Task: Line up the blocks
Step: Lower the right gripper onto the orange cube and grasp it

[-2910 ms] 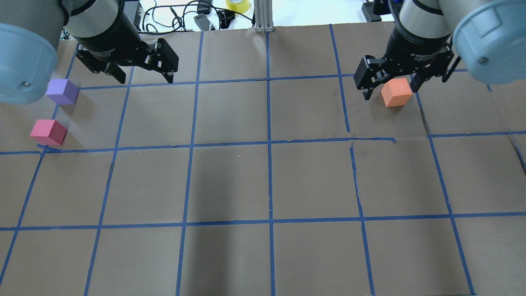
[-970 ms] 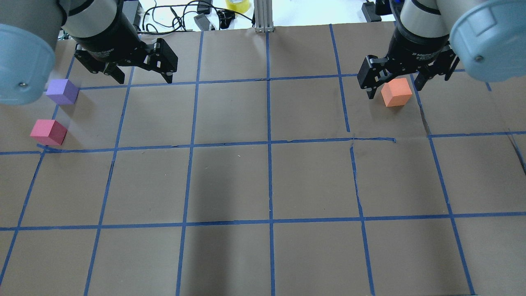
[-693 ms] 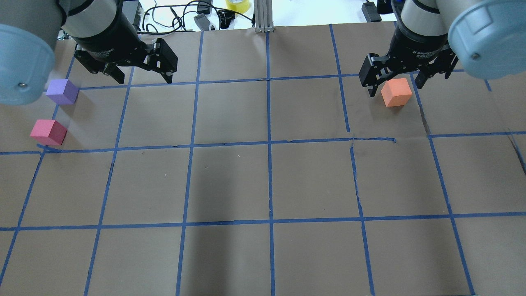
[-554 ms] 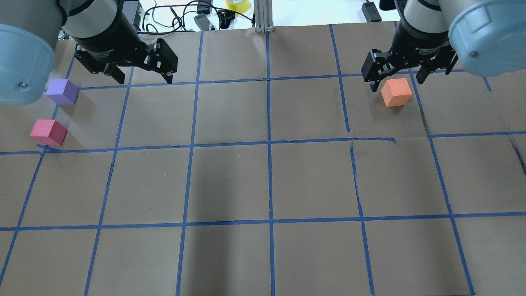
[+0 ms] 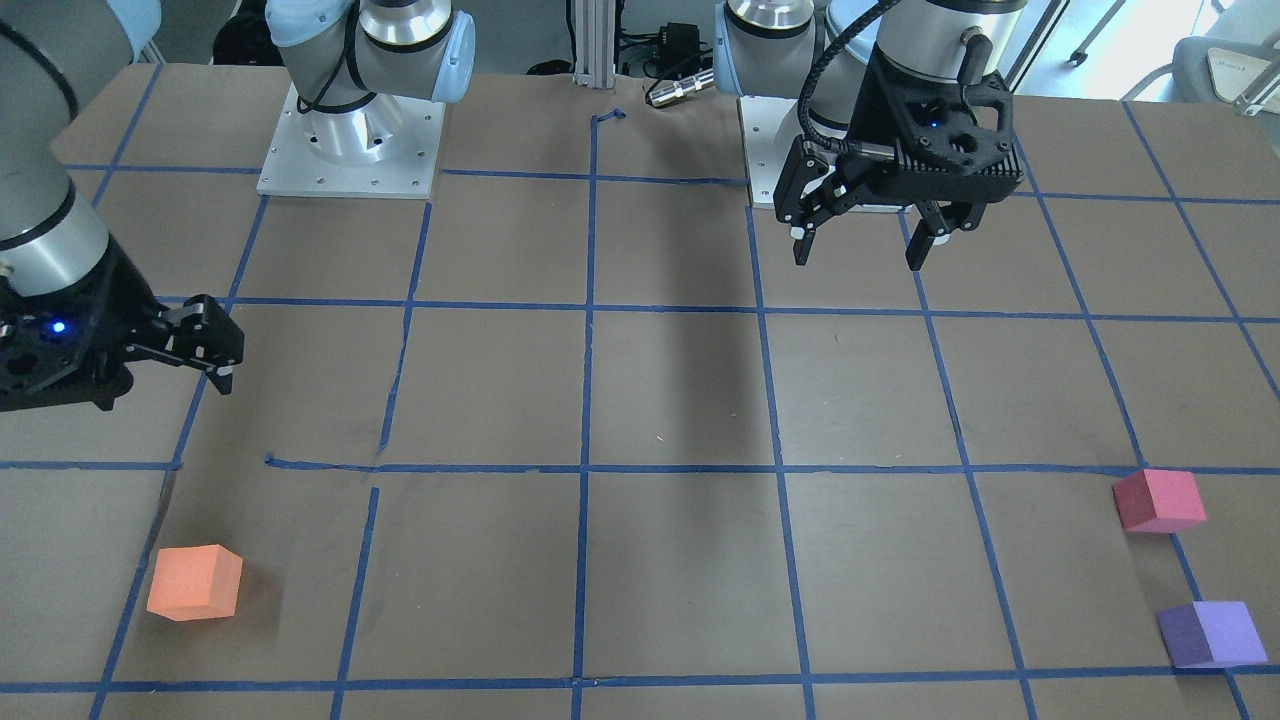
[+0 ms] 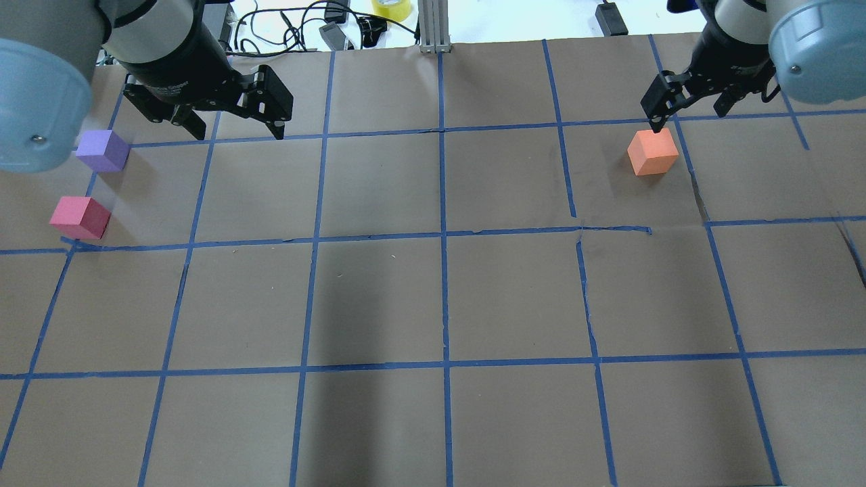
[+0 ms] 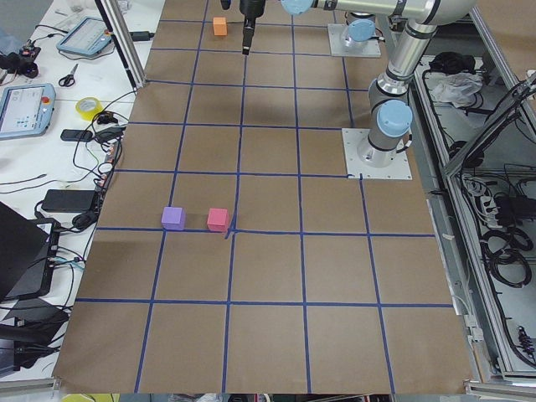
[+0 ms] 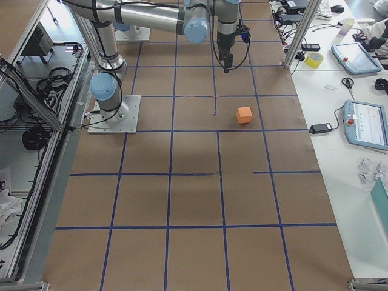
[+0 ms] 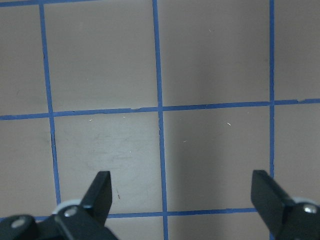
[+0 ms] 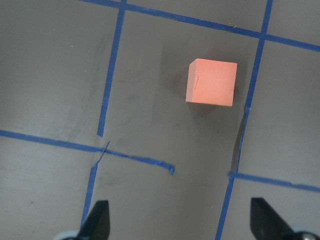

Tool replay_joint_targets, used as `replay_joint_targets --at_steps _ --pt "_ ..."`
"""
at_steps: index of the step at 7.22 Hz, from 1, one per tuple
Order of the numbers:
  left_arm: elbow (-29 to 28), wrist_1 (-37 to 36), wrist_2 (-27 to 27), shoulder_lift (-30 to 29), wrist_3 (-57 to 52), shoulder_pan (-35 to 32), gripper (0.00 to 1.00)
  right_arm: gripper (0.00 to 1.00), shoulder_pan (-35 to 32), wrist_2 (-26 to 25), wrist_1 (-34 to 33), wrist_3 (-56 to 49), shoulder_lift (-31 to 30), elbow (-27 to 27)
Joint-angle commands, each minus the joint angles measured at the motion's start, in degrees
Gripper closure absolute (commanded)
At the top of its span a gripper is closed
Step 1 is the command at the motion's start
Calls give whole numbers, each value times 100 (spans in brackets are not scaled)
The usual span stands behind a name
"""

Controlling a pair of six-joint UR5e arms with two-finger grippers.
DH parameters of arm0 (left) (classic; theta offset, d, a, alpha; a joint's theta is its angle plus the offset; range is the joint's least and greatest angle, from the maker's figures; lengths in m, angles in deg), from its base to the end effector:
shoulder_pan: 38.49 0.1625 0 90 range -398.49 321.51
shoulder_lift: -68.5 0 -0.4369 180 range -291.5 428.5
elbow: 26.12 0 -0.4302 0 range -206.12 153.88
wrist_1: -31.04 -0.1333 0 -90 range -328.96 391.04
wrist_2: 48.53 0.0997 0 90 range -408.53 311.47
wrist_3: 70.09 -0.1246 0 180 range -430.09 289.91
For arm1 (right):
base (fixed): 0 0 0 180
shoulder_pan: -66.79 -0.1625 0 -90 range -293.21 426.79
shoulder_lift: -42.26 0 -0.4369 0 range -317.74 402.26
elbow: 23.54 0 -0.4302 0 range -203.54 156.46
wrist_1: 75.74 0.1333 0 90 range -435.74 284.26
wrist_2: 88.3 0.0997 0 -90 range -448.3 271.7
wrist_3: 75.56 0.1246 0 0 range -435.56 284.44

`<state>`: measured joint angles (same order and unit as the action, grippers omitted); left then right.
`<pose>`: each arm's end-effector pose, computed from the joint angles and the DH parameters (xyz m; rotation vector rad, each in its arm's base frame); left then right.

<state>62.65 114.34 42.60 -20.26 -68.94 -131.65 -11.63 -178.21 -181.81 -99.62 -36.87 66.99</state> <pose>-0.1603 -0.5306 0.5107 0.0522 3.1174 -0.2510 0.0076 -0.6279 0.3905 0.3388 -3.0973 0.1217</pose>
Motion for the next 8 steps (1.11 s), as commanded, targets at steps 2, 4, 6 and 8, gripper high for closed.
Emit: replay_joint_targets --at_steps 2,4,6,8 --pt "0 19 1 7 0 0 0 0 292 272 -1609 -442 1334 -26" --pt "0 19 1 16 0 0 0 0 292 229 -2283 -398 2100 -140" --pt "0 28 1 25 9 0 0 0 292 263 -2488 -65 2393 -271" --pt "0 28 1 25 9 0 0 0 292 255 -2479 146 2603 -334"
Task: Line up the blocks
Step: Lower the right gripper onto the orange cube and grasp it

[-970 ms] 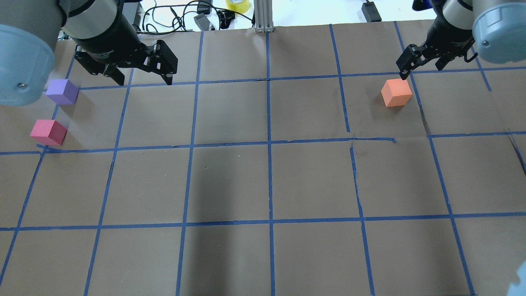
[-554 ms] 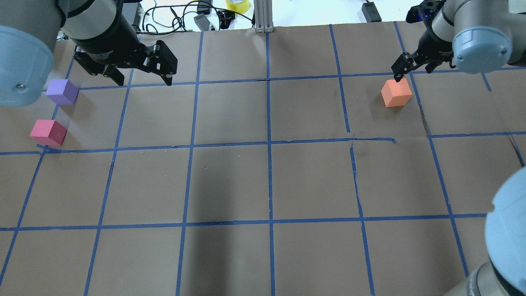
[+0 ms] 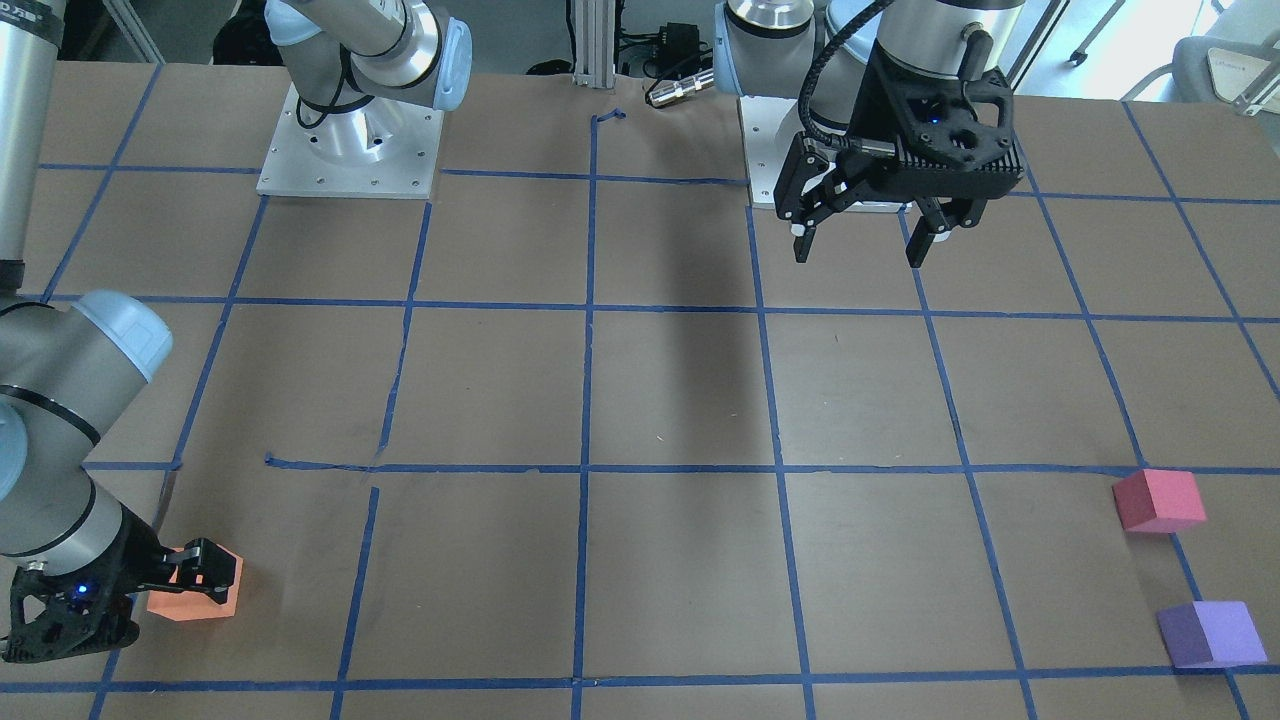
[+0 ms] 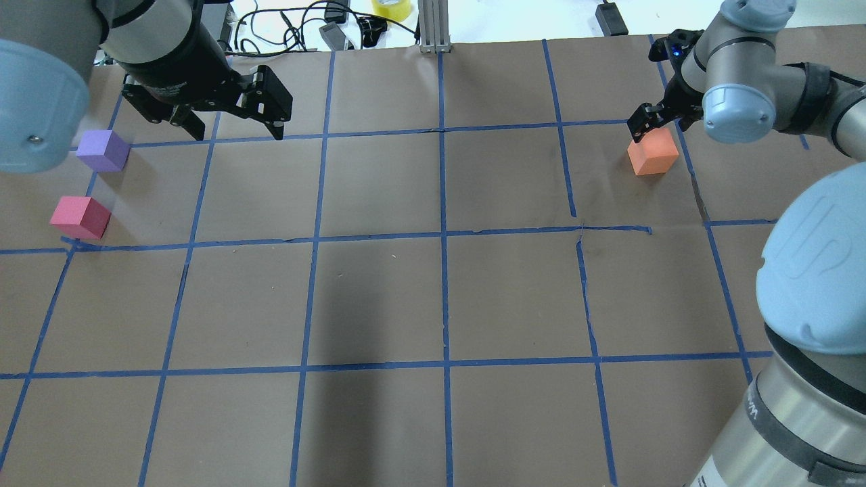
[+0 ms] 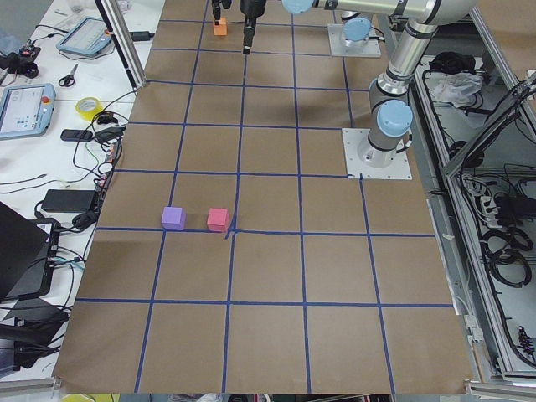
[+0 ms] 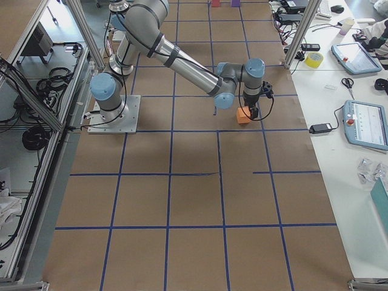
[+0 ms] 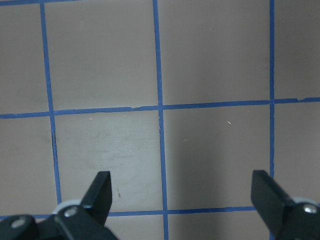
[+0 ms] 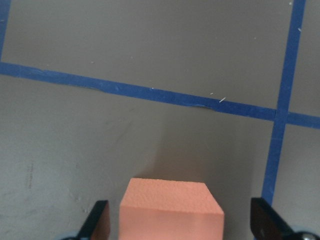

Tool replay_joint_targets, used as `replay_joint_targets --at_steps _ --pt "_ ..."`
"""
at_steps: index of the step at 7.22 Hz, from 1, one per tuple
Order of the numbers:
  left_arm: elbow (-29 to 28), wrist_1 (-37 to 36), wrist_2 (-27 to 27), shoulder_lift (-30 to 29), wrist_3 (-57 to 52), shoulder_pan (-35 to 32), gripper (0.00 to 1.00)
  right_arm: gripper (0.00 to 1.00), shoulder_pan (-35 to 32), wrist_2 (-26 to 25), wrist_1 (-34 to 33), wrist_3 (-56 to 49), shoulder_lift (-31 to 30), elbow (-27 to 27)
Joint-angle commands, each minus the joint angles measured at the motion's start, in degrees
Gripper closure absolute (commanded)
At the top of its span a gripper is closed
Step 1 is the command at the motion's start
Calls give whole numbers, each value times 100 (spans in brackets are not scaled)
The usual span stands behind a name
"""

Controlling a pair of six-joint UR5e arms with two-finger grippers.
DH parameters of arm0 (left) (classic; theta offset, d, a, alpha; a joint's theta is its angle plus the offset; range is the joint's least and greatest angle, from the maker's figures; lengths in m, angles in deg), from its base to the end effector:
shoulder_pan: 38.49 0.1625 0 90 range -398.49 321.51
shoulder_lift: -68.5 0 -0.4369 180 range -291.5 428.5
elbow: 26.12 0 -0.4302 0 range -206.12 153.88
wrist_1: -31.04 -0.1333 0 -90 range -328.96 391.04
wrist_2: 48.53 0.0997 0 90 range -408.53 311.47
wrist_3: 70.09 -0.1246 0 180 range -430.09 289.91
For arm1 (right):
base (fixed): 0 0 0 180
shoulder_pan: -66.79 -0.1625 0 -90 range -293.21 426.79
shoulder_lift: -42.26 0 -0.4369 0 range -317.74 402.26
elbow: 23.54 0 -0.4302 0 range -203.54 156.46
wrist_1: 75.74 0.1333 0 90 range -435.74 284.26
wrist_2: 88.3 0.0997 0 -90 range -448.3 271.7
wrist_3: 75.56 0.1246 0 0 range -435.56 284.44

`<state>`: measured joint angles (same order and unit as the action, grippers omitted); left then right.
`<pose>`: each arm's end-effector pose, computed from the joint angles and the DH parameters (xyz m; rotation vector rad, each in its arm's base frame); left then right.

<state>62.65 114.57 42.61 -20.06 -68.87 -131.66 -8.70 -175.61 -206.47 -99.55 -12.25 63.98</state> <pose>-0.1603 -0.5289 0.5121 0.0506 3.1174 -0.2502 -0.0482 -0.7415 0.1739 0.2639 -3.1223 0.2239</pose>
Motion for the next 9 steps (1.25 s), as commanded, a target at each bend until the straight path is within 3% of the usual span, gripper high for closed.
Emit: replay_joint_targets --at_steps 1,2,4,6,7,9 --pt "0 5 0 5 -8 0 0 0 0 -93 13 149 169 -33" --pt "0 5 0 -4 -8 0 0 5 0 -85 56 149 169 -25" --pt "0 5 0 -4 -8 0 0 100 0 -76 153 149 134 -25" --pt "-9 5 0 5 1 0 0 100 -113 -76 285 699 29 -60" --pt "0 5 9 14 1 0 0 100 -375 -111 451 747 -172 -164" --pt "0 14 0 14 1 0 0 100 -1296 -147 1134 2092 -402 -594"
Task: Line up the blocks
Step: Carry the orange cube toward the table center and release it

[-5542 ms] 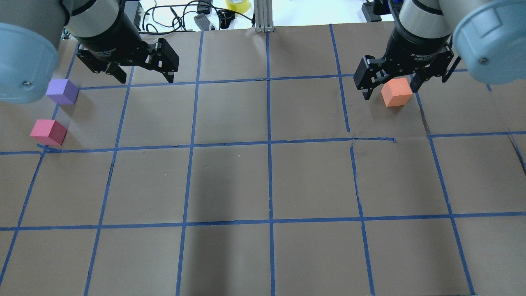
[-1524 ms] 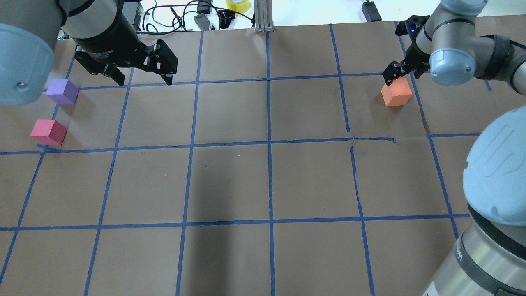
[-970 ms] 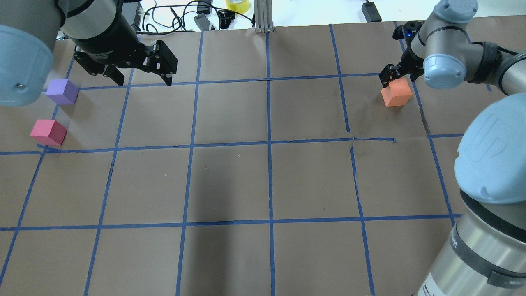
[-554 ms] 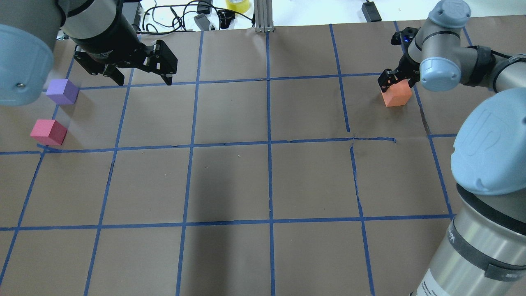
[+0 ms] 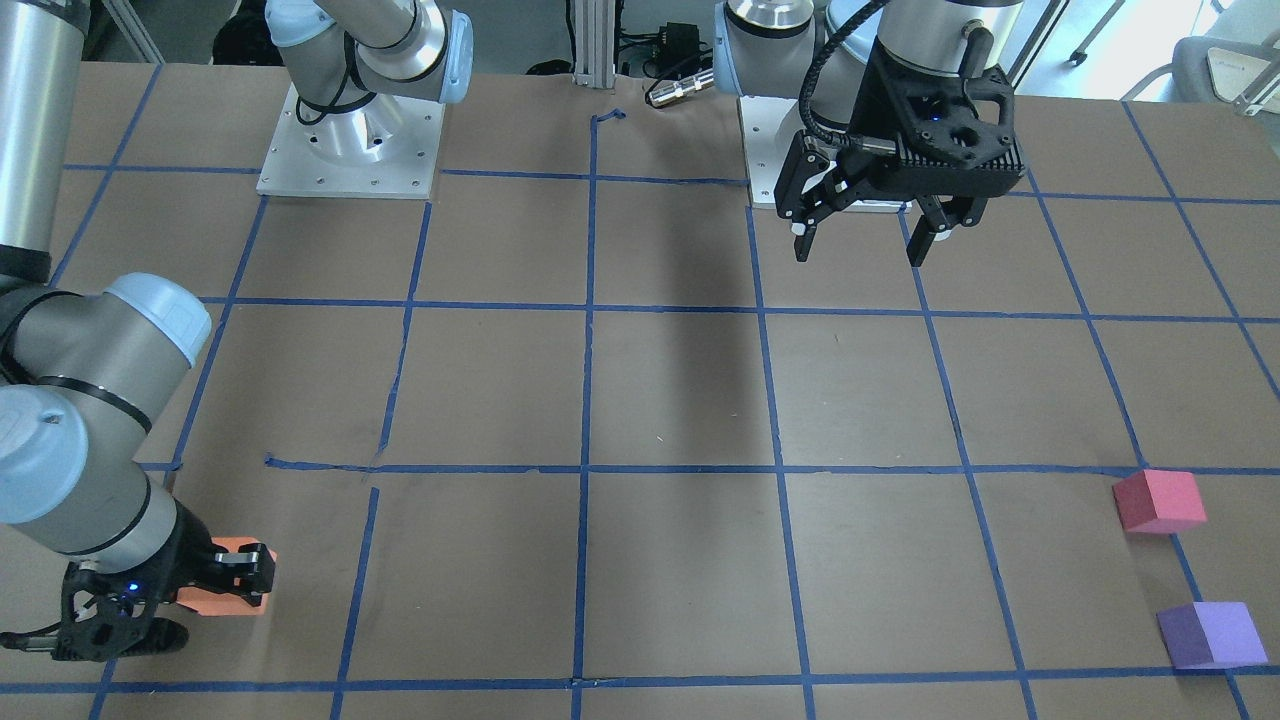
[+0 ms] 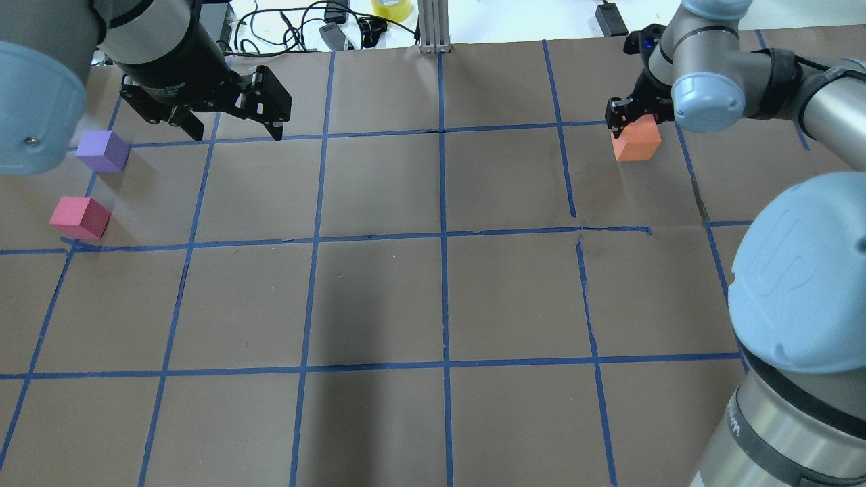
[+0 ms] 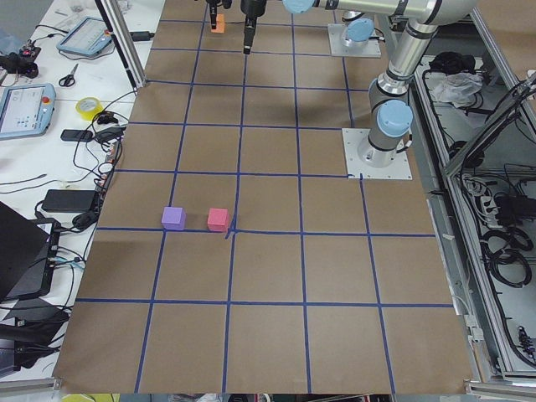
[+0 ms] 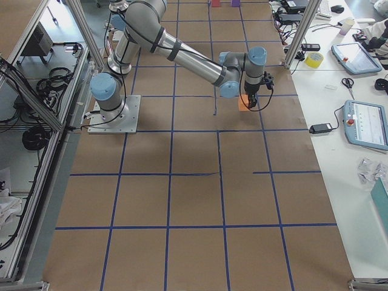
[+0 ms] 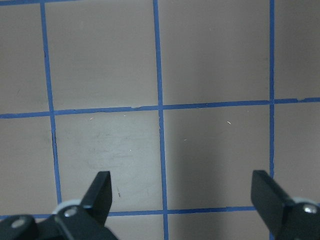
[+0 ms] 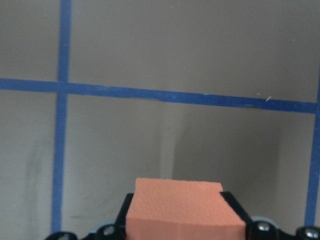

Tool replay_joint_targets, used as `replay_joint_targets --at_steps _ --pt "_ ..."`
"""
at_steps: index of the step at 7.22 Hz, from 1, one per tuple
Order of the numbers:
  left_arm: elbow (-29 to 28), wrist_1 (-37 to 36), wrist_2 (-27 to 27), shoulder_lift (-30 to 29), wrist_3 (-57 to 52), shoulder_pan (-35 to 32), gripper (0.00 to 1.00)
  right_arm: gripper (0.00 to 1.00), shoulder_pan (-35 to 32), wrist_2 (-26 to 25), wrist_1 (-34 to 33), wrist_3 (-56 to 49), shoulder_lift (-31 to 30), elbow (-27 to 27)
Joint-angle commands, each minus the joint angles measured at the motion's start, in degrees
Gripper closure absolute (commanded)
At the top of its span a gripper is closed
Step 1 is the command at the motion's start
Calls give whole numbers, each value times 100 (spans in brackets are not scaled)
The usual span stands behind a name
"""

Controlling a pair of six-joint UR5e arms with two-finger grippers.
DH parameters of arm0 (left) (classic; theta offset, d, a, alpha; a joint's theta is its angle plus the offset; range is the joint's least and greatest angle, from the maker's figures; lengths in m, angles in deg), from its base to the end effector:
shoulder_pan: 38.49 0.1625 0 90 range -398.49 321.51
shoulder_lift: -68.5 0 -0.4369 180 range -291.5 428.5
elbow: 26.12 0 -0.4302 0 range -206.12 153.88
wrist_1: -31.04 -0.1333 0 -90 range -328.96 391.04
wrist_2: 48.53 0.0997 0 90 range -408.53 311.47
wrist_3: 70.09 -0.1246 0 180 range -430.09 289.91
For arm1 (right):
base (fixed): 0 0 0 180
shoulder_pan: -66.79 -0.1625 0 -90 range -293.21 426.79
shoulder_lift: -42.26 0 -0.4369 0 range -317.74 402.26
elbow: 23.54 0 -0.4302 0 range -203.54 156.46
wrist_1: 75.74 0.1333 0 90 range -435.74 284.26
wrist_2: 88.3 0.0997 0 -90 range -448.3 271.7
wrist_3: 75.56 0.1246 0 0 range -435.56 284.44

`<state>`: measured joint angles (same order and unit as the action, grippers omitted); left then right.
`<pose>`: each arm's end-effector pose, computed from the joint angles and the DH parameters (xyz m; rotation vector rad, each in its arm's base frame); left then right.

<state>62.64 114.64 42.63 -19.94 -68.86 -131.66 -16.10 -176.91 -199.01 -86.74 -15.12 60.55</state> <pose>-0.1602 -0.5281 0.5132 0.0502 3.1170 -0.2518 0.0445 -0.7443 0.2248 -0.1133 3.1285 -0.1832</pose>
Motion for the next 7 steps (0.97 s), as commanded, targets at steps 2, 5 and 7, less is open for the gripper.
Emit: replay_joint_targets --at_steps 2,5,7 --pt "-7 42 7 10 0 0 0 100 -1550 62 462 2087 16 -629" --pt "-7 51 16 19 0 9 0 100 -2431 80 357 2757 621 -1061" --pt "-7 77 16 19 0 9 0 100 -2732 80 -20 3113 929 -1167"
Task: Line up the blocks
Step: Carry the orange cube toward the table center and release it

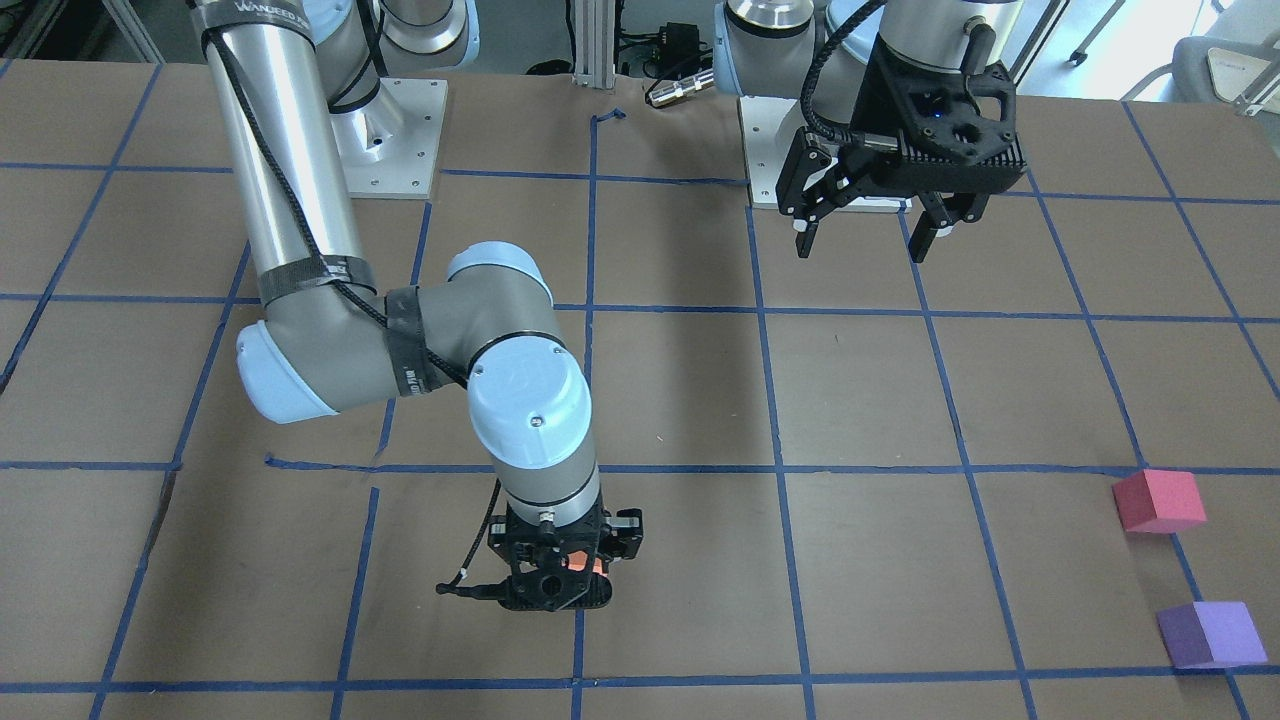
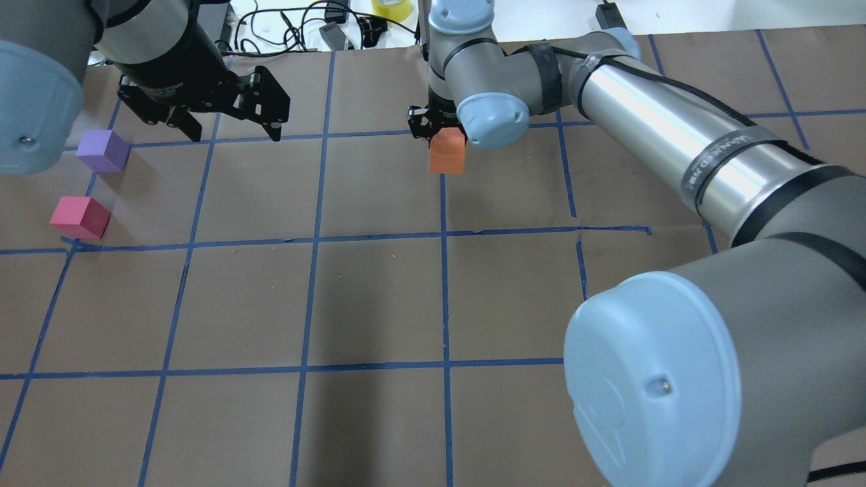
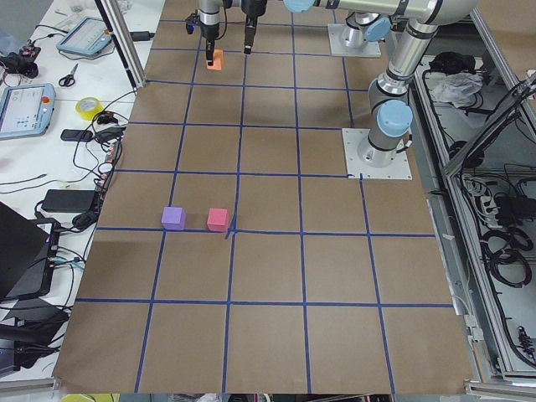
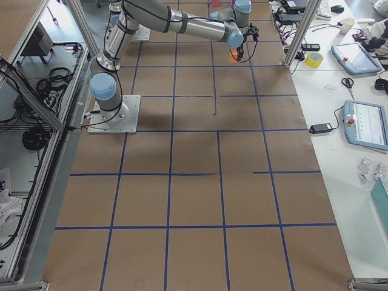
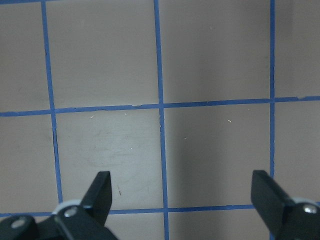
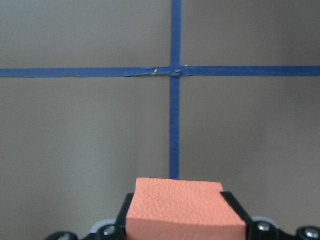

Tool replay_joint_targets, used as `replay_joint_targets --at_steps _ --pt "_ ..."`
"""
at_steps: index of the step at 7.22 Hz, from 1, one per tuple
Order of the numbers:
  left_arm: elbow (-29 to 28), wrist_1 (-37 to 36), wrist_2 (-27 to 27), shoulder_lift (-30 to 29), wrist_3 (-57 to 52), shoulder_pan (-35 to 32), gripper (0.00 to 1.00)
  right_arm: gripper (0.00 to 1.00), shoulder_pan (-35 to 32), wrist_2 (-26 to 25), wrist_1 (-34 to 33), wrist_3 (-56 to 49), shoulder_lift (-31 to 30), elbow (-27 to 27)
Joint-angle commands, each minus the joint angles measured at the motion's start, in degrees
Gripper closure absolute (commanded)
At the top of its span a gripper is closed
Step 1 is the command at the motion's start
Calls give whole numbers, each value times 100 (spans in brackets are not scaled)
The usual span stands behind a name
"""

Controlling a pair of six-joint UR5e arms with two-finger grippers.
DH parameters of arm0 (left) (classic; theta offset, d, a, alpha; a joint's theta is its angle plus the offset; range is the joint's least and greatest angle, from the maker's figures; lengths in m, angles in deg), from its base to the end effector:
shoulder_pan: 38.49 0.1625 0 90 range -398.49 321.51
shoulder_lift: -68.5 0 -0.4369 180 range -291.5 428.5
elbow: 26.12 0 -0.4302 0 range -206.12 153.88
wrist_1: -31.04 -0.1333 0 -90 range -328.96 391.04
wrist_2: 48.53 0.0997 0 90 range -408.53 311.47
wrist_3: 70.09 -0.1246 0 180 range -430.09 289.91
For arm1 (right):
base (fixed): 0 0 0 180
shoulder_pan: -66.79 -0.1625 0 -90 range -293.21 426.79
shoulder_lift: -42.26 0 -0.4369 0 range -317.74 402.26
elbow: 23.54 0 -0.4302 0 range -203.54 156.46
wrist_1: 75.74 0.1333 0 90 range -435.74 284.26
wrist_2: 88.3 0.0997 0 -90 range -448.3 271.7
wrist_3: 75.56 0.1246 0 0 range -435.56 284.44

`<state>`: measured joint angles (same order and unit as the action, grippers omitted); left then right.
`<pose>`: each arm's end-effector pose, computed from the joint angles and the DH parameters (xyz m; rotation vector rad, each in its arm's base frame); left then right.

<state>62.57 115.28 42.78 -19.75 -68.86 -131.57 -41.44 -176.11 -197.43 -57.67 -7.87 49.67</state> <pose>-0.1589 -0.5261 0.5144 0.0475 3.1149 -0.2414 0.3792 -0.7101 0.2210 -0.0134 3.0522 -0.2004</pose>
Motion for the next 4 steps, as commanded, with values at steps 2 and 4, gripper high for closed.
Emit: replay_joint_targets --at_steps 2,4 --pt "-18 13 1 9 0 1 0 84 -374 0 -197 512 364 -113" --pt "-18 4 -8 0 0 1 0 0 -374 -8 -424 574 443 -114"
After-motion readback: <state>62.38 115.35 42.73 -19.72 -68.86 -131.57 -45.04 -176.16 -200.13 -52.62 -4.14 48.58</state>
